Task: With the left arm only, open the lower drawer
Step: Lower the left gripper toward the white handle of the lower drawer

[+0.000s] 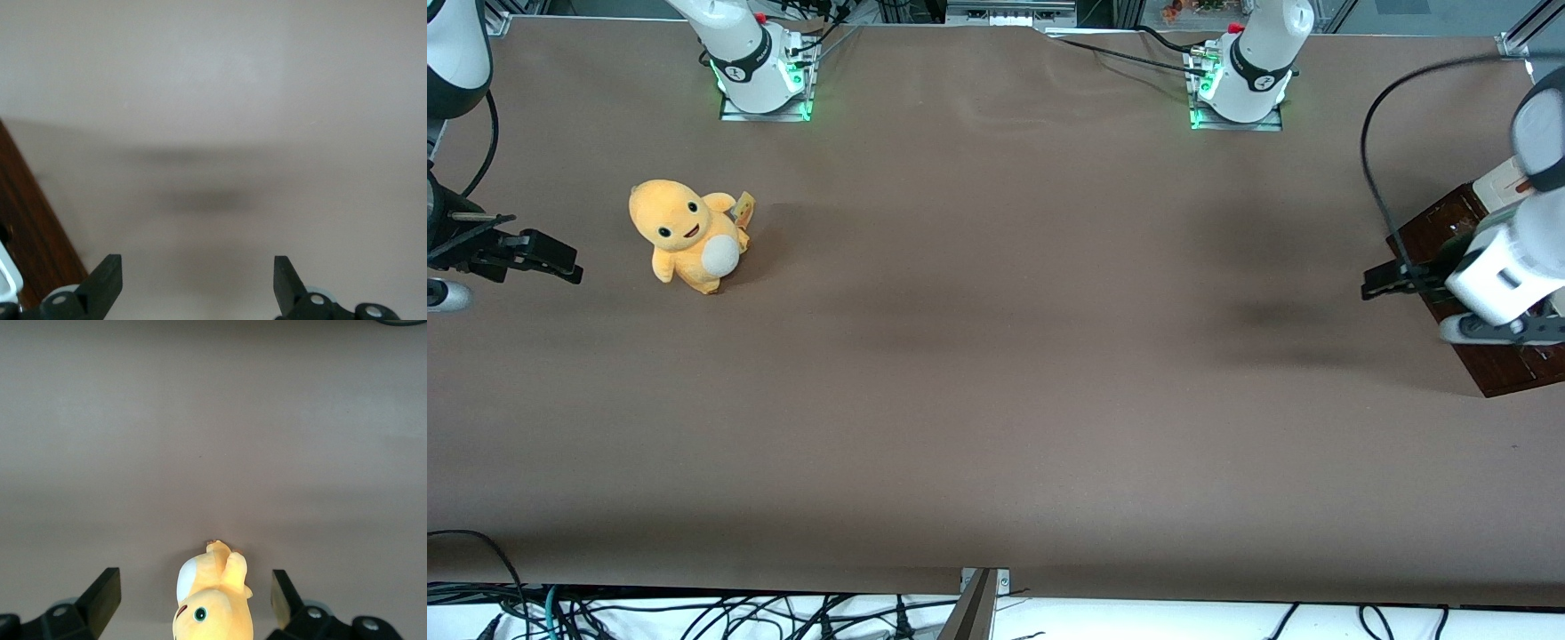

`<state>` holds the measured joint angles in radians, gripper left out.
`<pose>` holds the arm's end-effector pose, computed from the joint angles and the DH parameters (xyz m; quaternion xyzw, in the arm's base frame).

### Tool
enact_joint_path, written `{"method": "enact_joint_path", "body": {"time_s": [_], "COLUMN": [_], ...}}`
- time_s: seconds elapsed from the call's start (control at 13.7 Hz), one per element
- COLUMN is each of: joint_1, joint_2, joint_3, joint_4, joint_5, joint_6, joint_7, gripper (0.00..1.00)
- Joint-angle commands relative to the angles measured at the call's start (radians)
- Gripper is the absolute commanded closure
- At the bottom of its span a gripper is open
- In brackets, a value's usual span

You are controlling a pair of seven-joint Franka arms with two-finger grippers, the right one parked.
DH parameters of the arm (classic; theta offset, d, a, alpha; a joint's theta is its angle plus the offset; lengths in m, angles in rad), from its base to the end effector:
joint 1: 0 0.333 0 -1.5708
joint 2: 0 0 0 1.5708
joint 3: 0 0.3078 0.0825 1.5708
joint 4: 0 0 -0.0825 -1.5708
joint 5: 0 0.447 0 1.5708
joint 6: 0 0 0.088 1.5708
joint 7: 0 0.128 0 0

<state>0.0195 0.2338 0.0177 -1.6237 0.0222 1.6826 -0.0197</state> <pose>0.6675 0.0268 0.4247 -0.9958 -0.0261 0.0874 0.0122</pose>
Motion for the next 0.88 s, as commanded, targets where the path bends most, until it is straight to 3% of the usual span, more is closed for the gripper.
{"method": "enact_joint_path", "body": {"time_s": [0.0, 0.22, 0.8], "joint_1": [-0.018, -0.035, -0.013], "joint_2": [0.083, 0.183, 0.427], "joint_3": [-0.001, -0.001, 0.016], "joint_4": [0.016, 0.011, 0.010], "joint_5": [0.143, 0.407, 0.893], "joint_6": [-0.055, -0.096, -0.210], "joint_7": [-0.104, -0.201, -0.302], "gripper": [0.00, 0.00, 0.00]}}
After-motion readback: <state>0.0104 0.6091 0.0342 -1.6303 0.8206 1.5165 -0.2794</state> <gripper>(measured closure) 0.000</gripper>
